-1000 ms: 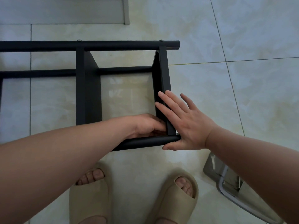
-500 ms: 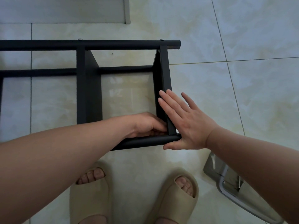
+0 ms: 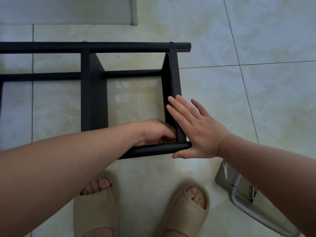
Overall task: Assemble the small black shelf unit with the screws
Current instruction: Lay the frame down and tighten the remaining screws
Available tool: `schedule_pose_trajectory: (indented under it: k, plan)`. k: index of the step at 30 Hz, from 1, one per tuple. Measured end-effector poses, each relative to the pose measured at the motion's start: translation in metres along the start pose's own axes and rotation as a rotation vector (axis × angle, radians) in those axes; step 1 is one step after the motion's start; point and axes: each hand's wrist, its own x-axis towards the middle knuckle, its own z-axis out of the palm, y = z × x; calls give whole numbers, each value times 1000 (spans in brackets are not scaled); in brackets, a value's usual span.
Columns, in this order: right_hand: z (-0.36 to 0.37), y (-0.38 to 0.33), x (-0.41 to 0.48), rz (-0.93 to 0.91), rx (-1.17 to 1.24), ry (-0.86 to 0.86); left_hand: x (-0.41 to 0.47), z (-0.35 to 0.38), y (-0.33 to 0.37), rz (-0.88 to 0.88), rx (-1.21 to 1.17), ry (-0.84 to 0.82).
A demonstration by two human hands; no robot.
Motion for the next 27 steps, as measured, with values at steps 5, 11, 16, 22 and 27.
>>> schedule_pose_trajectory:
  k: [5, 11, 16, 22, 27]
  plan:
    - [1, 0, 0, 0, 14, 8, -1, -1, 0, -6, -29, -25]
    - [2, 0, 0, 1, 29, 19, -3, 1, -1, -10, -125, -50]
    - [2, 0, 0, 1, 28, 11, -2, 3, 1, 8, 55, 15]
    - [1, 1, 0, 2, 24, 8, -2, -1, -2, -22, -18, -32]
    - [2, 1, 0, 4, 21, 17, -4, -6, -4, -38, -11, -79]
